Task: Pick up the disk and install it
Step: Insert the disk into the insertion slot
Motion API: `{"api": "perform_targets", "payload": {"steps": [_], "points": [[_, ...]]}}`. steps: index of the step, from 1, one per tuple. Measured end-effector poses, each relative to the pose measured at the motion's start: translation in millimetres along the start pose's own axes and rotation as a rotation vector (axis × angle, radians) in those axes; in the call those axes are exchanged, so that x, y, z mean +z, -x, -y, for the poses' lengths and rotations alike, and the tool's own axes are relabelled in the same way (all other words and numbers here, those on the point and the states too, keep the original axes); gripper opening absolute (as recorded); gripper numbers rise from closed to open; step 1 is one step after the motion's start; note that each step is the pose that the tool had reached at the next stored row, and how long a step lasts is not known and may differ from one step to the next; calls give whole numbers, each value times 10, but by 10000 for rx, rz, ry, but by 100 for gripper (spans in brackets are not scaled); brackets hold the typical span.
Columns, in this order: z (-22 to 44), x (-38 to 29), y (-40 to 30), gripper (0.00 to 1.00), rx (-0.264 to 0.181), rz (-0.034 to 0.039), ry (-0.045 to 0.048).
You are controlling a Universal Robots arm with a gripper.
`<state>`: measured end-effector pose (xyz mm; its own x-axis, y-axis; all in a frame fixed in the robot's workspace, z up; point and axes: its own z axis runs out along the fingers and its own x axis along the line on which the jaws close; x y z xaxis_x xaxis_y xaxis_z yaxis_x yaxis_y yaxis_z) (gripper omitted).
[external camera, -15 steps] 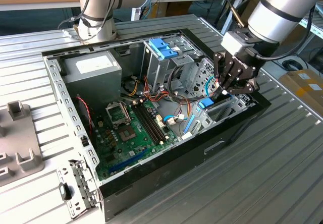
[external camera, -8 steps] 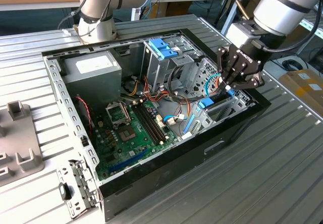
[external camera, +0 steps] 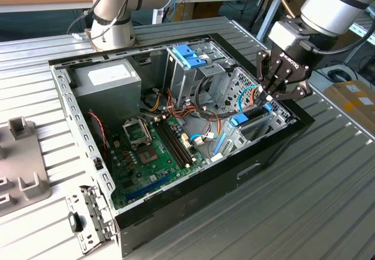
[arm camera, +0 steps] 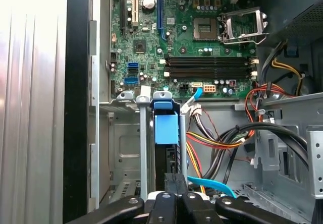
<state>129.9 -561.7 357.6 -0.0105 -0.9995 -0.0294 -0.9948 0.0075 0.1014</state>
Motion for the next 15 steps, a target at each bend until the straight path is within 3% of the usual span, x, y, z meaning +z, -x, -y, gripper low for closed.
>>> {"api": "perform_targets", "payload": {"steps": [4, 10, 15], "points": [[2, -14, -25, 10, 1, 1, 6], [-8, -37, -180, 10, 1, -1, 5], [11, -57, -225, 10, 1, 0, 12]]}}
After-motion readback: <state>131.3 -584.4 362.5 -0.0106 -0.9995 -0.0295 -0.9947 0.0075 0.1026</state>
